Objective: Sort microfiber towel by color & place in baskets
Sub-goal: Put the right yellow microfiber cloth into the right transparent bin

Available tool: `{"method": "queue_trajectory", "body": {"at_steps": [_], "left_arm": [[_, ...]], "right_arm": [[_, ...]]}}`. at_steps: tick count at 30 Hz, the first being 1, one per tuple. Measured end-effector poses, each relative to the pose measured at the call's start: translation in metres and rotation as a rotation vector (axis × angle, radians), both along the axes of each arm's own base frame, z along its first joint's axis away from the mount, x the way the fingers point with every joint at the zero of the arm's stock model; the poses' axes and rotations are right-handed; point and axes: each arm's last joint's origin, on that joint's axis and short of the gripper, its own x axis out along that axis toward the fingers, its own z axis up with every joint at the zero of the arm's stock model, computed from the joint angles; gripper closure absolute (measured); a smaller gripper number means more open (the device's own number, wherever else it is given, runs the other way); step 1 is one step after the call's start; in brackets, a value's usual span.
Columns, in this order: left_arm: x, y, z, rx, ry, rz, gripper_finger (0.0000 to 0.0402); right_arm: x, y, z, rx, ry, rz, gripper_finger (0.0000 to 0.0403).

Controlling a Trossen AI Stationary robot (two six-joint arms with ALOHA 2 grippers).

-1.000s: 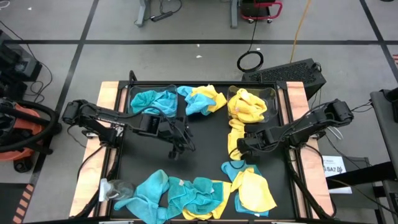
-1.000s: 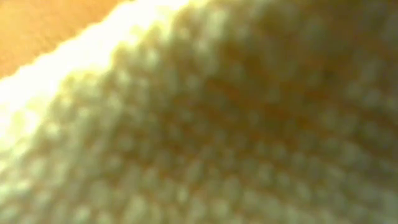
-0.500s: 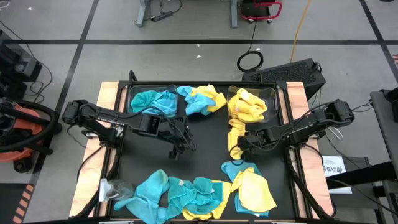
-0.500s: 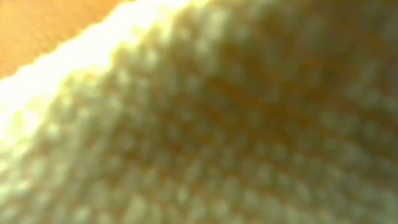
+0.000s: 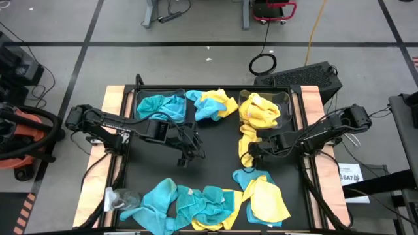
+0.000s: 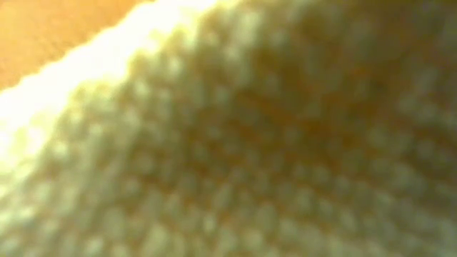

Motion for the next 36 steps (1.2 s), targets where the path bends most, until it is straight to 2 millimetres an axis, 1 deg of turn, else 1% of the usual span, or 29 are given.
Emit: {"method": "queue_trajectory", "body": {"at_steps": [6,11,16,21,25,31,36], "left_arm": [[0.0,0.0,0.0,0.006,0.0,0.005,0.0132],[0.0,0.0,0.0,0.006,0.001,0.005,0.0132],[0.0,0.0,0.0,0.006,0.001,0.006,0.0132],[0.0,-0.001,0.0,0.006,0.0,0.0,0.0132],[0.0,-0.004,0.0,0.009,-0.001,-0.004,0.0132],[-0.001,-0.006,0.0,0.009,-0.002,-0.012,0.0132],[-0.001,-0.006,0.0,0.008,-0.001,-0.012,0.0132]], "right_arm": [[0.006,0.002,0.008,0.007,-0.02,0.027,0.0399],[0.014,0.003,0.025,0.001,-0.067,0.053,0.04],[0.02,0.004,0.046,-0.014,-0.122,0.083,0.04],[0.024,0.007,0.071,-0.054,-0.18,0.115,0.0401],[0.024,0.01,0.094,-0.101,-0.229,0.131,0.0401],[0.019,0.011,0.13,-0.182,-0.302,0.136,0.0401],[0.01,0.007,0.157,-0.253,-0.359,0.096,0.0401]]}}
